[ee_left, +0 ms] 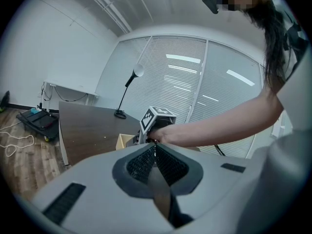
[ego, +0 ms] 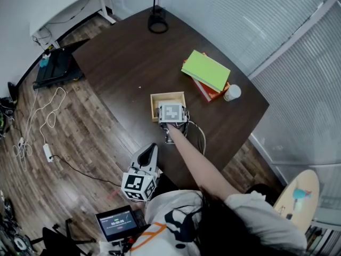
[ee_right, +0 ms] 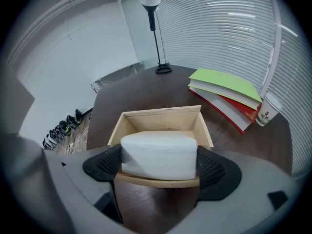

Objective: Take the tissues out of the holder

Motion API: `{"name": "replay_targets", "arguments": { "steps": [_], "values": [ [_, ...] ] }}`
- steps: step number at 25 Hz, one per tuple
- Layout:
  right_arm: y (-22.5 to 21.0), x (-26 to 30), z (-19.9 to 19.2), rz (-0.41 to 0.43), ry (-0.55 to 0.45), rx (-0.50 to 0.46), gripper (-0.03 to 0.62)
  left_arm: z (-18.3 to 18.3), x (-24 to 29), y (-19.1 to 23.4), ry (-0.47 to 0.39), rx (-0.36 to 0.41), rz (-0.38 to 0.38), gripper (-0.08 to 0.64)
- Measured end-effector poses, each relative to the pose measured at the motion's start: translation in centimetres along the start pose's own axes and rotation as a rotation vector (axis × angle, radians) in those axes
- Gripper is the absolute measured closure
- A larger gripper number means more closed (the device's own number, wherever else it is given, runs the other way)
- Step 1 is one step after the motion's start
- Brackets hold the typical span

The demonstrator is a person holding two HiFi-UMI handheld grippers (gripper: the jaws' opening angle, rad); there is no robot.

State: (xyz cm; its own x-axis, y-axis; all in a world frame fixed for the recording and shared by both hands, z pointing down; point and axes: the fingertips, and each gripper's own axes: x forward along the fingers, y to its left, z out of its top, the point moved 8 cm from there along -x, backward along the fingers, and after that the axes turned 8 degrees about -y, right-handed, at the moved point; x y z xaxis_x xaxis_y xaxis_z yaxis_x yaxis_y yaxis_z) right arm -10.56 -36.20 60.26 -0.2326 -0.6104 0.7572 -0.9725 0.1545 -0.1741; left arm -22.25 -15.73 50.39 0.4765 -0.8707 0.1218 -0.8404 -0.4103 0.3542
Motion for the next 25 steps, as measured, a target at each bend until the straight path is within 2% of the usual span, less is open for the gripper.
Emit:
{"name": "replay_targets", "arguments": {
  "steps": [3,7,11,17,25],
  "values": [
    [0.0,0.2,0.8,0.052,-0.043,-0.046,0.127,-0.1,-0.5,-0.1,0.002,-0.004,0.004,0.56],
    [-0.1,-0.2,-0.3,0.101,-0.018,0.009,0.139,-0.4,-0.7,0.1,0.002,-0.005,0.017,0.56],
    [-0.9,-0.8,0.4,0.098,-0.121,-0.026,0.146,-0.2,-1.2,-0.2,-0.002,-0.004,0.016,0.56],
    [-1.5,-2.2,0.5,0.154,-0.16,0.048,0.147,-0.5,-1.6,-0.8,0.005,-0.004,0.014,0.56],
    [-1.7,-4.9,1.5,0.205,-0.244,-0.016,0.147,-0.6,-1.2,-1.5,0.002,0.011,0.003,0.56]
  ]
}}
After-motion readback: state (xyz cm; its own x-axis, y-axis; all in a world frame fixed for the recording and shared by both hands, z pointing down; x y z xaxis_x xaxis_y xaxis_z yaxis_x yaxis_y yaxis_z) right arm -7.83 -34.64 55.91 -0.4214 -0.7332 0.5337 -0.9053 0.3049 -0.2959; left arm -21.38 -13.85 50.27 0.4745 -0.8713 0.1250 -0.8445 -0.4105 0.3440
